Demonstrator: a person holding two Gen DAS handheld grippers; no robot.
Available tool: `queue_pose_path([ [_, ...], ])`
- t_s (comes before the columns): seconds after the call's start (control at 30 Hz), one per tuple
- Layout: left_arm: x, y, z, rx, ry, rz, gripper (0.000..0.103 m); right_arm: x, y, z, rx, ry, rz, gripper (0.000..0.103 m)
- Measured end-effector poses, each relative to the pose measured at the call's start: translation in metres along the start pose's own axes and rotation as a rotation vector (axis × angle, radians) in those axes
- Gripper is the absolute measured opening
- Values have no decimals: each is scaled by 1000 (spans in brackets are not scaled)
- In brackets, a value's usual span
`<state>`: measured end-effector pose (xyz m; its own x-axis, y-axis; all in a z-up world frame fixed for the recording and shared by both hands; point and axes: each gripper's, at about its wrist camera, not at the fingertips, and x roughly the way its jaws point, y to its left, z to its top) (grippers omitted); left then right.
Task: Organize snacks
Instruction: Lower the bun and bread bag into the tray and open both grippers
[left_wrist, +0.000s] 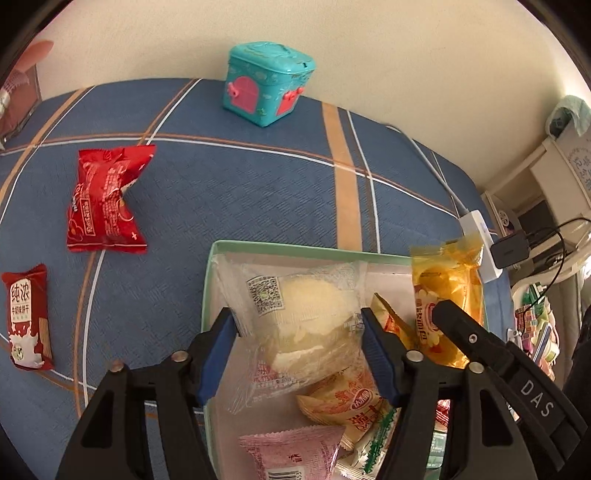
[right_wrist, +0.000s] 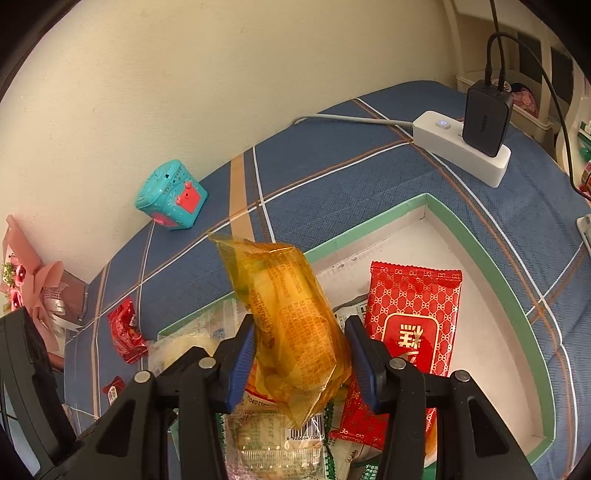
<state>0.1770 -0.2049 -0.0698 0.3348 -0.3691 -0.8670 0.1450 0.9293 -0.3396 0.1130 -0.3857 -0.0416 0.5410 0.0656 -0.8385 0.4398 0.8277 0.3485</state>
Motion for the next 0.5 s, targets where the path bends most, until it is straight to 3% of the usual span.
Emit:
queue_pose_path([
  [0.2,-2,4,4,-30,23,-11,74,-1,3,1,-6,12,-12,54],
  [0.33,-13,8,6,-42,26,-26,74,-6,7,2,-10,16,-10,63],
  [0.5,-39,10,10,-43,4,-35,74,-19,12,1,-17,3,-18,63],
])
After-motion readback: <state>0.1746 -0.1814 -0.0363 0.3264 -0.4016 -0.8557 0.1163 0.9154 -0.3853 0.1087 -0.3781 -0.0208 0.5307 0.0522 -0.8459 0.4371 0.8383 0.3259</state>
